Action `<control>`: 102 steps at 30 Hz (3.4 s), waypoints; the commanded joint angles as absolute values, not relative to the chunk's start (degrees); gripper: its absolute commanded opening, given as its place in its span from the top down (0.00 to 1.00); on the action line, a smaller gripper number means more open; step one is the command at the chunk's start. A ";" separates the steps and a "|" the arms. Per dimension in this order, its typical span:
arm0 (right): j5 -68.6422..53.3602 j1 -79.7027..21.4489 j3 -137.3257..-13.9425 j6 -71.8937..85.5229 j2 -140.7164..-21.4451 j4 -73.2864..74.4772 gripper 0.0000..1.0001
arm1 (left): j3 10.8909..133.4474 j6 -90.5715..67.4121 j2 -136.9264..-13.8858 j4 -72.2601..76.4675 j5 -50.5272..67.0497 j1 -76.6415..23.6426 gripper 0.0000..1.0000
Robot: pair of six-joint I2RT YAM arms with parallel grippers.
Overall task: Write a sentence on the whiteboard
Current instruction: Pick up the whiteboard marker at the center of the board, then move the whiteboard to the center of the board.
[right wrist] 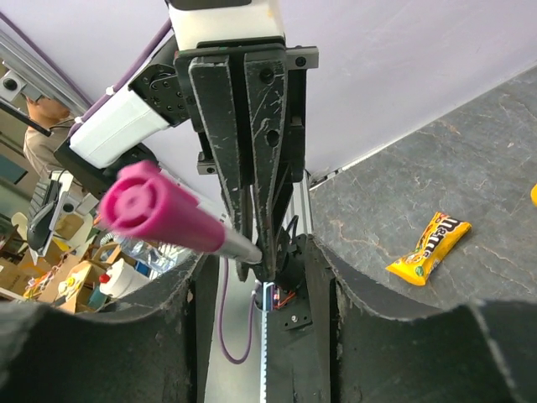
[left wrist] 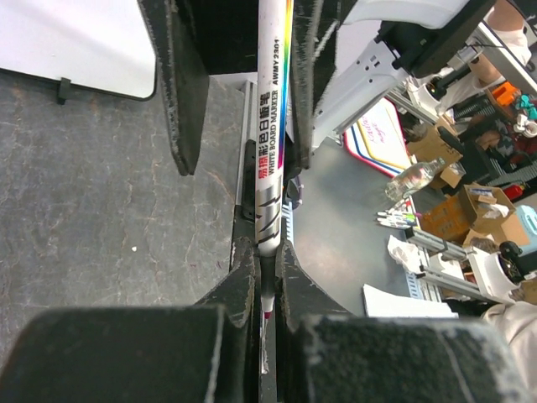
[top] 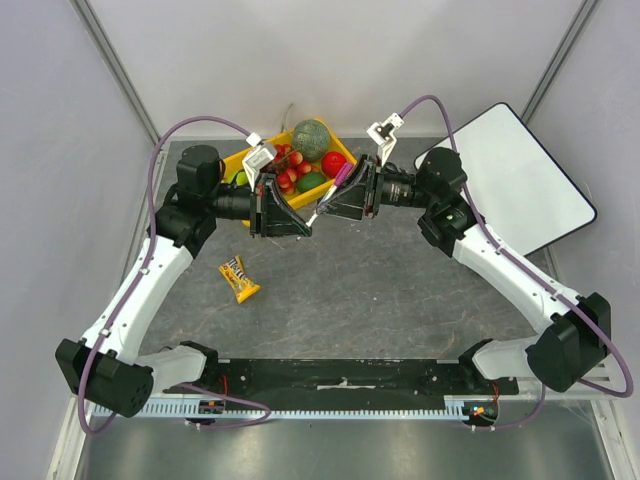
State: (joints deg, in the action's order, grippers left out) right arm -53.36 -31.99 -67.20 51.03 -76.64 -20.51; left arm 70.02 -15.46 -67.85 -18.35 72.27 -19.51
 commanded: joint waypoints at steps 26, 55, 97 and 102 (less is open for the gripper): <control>-57.56 -31.73 -66.18 52.20 -77.25 -23.28 0.91 | 70.75 -9.84 -67.41 -23.20 71.46 -20.83 0.98; -17.09 -28.92 -62.84 26.46 -70.66 16.60 0.02 | 70.31 -8.96 -60.30 -24.70 38.59 -20.65 0.98; 28.13 -23.91 -61.44 59.58 -84.10 37.35 0.04 | 52.92 -6.50 -48.96 -18.37 32.52 -20.65 0.98; 29.26 -21.27 -61.61 63.01 -87.80 37.88 0.13 | 50.19 -8.00 -48.52 -16.18 34.89 -20.65 0.98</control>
